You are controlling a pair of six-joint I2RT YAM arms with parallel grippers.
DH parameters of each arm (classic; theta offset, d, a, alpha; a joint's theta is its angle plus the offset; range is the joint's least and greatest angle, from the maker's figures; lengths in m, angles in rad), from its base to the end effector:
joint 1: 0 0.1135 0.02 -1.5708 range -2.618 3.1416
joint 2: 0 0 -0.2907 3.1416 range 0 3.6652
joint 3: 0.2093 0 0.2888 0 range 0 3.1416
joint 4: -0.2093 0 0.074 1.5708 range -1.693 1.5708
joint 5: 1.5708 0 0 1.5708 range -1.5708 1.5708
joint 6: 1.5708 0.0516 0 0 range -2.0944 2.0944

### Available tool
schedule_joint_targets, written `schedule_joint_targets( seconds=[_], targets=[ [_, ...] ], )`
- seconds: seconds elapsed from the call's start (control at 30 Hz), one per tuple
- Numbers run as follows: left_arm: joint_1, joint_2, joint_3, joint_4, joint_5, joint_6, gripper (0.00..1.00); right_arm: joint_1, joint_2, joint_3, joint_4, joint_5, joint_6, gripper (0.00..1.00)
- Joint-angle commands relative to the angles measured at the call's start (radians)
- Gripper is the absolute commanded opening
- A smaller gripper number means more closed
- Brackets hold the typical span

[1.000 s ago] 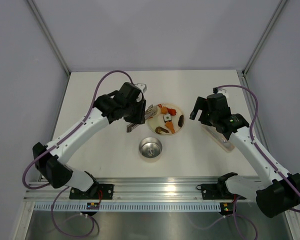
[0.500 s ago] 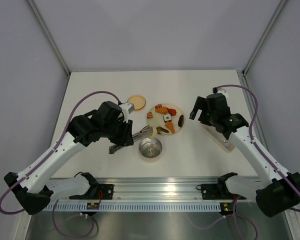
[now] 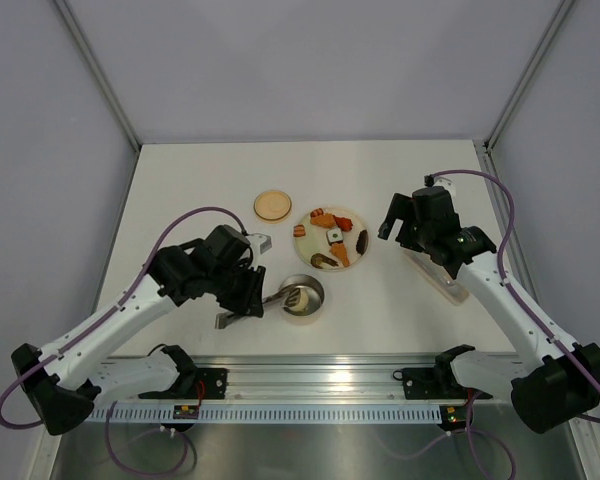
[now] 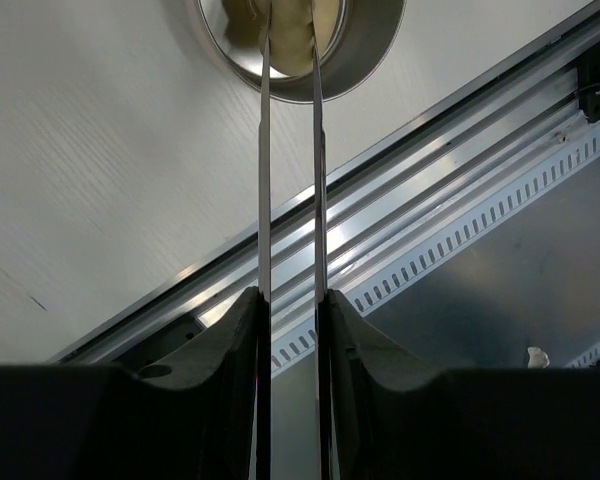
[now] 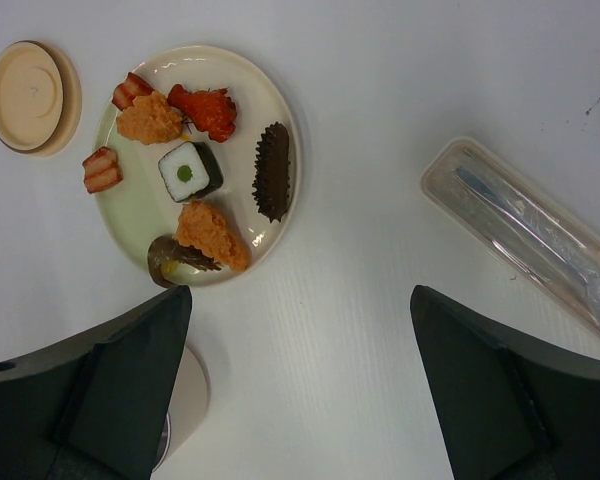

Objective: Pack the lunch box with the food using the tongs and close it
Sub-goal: Place the fake food in the packing box.

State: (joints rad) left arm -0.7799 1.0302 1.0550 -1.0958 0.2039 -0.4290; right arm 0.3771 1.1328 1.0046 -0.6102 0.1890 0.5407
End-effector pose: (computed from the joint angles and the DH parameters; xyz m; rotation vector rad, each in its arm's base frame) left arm 0.1427 -0.1558 0.3204 0.5557 2.7196 -0.6361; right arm 0.2609 0.0929 0.3162 0.2845 2.2889 0.2554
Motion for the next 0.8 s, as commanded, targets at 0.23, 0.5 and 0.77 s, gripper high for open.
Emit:
schedule_joint_targets(
  seconds=[0.23,0.5,0.77],
  targets=[
    [-0.005,0.042,-0.033,0.116,0.003,-0.020,0.38,0.002,-0.010,0.008,0.007,-0.002,0.007,1.00],
    [-0.005,0.068,0.002,0.100,-0.004,-0.005,0.49,0.002,-0.018,-0.001,0.010,0.003,0.010,1.00],
    [-0.005,0.071,0.071,0.054,-0.014,0.003,0.54,0.002,-0.008,-0.001,0.017,-0.002,0.013,1.00]
  ],
)
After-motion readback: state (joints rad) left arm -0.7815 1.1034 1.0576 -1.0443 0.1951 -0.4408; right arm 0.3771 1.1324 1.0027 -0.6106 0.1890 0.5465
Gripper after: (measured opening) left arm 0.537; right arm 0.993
